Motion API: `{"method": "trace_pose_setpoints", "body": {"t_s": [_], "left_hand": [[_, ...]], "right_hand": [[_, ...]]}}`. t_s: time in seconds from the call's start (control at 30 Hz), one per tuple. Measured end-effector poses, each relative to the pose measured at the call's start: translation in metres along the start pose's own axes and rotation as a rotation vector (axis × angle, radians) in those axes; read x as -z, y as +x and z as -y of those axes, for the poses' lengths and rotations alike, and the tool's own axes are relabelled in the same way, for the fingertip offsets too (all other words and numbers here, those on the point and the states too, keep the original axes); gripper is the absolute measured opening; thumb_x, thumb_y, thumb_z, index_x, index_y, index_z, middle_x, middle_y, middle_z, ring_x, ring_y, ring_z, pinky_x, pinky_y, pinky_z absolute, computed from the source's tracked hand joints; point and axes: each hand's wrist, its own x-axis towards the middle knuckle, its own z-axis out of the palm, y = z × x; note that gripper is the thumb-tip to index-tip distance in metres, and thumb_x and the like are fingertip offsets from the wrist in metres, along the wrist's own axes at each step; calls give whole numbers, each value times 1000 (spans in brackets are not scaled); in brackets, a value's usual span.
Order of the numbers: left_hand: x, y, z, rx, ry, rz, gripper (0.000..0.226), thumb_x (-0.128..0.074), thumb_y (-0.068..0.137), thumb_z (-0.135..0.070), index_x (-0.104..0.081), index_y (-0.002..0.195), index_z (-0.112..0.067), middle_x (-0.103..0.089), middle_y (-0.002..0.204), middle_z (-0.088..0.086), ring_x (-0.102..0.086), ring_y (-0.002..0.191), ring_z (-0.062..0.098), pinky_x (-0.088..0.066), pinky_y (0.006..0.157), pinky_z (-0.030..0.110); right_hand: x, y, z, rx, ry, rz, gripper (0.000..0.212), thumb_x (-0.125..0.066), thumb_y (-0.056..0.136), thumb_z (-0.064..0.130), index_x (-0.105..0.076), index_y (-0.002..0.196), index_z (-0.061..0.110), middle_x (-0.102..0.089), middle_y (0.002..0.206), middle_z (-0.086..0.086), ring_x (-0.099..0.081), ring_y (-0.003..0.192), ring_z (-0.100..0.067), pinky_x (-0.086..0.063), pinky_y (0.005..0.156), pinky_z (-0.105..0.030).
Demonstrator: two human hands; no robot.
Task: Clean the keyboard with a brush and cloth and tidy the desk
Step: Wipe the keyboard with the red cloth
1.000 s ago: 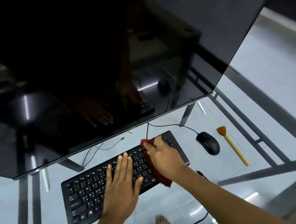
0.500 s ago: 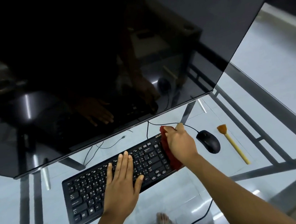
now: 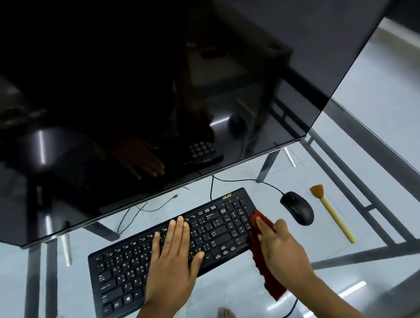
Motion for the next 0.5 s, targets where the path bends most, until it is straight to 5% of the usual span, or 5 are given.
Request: {"method": "trace_pose_setpoints", "body": {"t_s": [0.3, 0.5], "left_hand": [[-2, -1, 1, -11, 0, -18, 69, -22, 100, -55, -17, 153, -12, -13, 162, 2, -4, 150, 15, -6, 118, 45], [-1, -2, 1, -30, -7, -9, 69, -22, 100, -56, -19, 153, -12, -13, 162, 2, -7, 150, 16, -9, 117, 46]], "right_hand": [[9, 65, 21, -8, 23, 19, 33, -38, 103, 27, -52, 131, 17, -37, 98, -3, -61, 70, -32, -49, 61, -32], [6, 20, 0, 8, 20, 63, 39, -41, 102, 28, -51, 138, 17, -38, 94, -1, -50, 57, -23, -54, 60, -35]]}}
